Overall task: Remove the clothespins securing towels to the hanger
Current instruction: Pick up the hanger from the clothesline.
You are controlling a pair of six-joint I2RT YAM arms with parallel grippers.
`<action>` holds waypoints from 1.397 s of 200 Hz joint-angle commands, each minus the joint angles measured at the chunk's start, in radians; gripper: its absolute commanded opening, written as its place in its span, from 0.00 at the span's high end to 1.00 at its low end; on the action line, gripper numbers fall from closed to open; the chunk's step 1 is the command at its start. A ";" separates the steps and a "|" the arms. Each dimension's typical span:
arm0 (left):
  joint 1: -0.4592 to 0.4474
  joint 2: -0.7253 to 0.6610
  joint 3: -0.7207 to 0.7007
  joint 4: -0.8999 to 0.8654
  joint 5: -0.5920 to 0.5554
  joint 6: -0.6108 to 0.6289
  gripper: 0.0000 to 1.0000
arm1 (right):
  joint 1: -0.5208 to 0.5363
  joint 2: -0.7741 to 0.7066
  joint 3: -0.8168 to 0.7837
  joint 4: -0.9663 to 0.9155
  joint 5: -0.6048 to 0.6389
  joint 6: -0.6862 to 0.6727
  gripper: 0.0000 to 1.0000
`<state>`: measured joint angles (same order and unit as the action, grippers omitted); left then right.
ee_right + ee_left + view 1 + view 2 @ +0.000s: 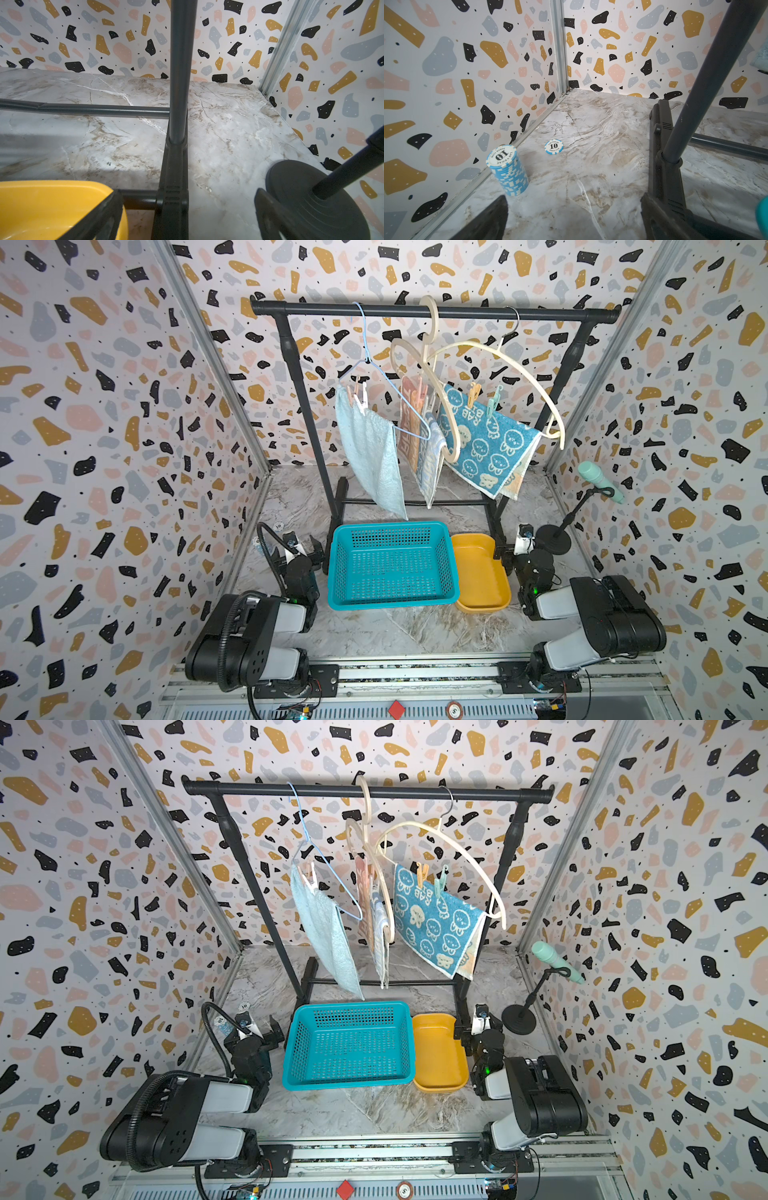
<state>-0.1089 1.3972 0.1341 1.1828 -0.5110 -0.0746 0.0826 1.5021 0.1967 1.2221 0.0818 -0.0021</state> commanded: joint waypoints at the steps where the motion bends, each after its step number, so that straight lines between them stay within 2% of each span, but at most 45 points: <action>1: -0.006 -0.009 0.007 0.047 -0.014 -0.004 0.00 | 0.004 -0.017 0.019 -0.002 0.004 0.000 0.01; 88: -0.006 -0.012 0.004 0.049 -0.016 -0.003 0.00 | 0.004 -0.018 0.018 0.000 0.006 0.001 0.01; 102: -0.007 -0.034 0.008 0.064 -0.008 0.008 0.13 | 0.004 -0.024 0.013 0.010 0.007 -0.005 0.01; 117: -0.008 -0.140 0.078 -0.172 -0.019 -0.006 0.16 | 0.032 -0.074 0.036 -0.064 0.047 -0.024 0.01; 131: -0.015 -0.221 0.125 -0.297 -0.042 -0.008 0.21 | 0.077 -0.165 0.114 -0.275 0.091 -0.046 0.00; 139: -0.020 -0.281 0.147 -0.373 -0.055 -0.068 0.21 | 0.099 -0.208 0.155 -0.376 0.110 -0.033 0.01; 171: -0.062 -0.508 0.213 -0.611 -0.033 -0.184 0.23 | 0.127 -0.415 0.234 -0.653 0.080 0.085 0.04; 203: -0.100 -0.683 0.331 -0.879 0.011 -0.273 0.24 | 0.168 -0.629 0.278 -0.866 0.028 0.140 0.07; 218: -0.103 -0.723 0.401 -1.005 0.049 -0.292 0.24 | 0.174 -0.700 0.311 -0.950 -0.013 0.158 0.10; 247: -0.104 -0.722 0.558 -1.192 0.211 -0.270 0.24 | 0.189 -0.752 0.421 -1.102 -0.160 0.170 0.13; 279: -0.106 -0.711 0.699 -1.293 0.358 -0.258 0.24 | 0.302 -0.734 0.576 -1.232 -0.201 0.136 0.15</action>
<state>-0.2104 0.6811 0.7334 0.0357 -0.3088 -0.3359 0.3134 0.7677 0.6617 0.1421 -0.0399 0.1417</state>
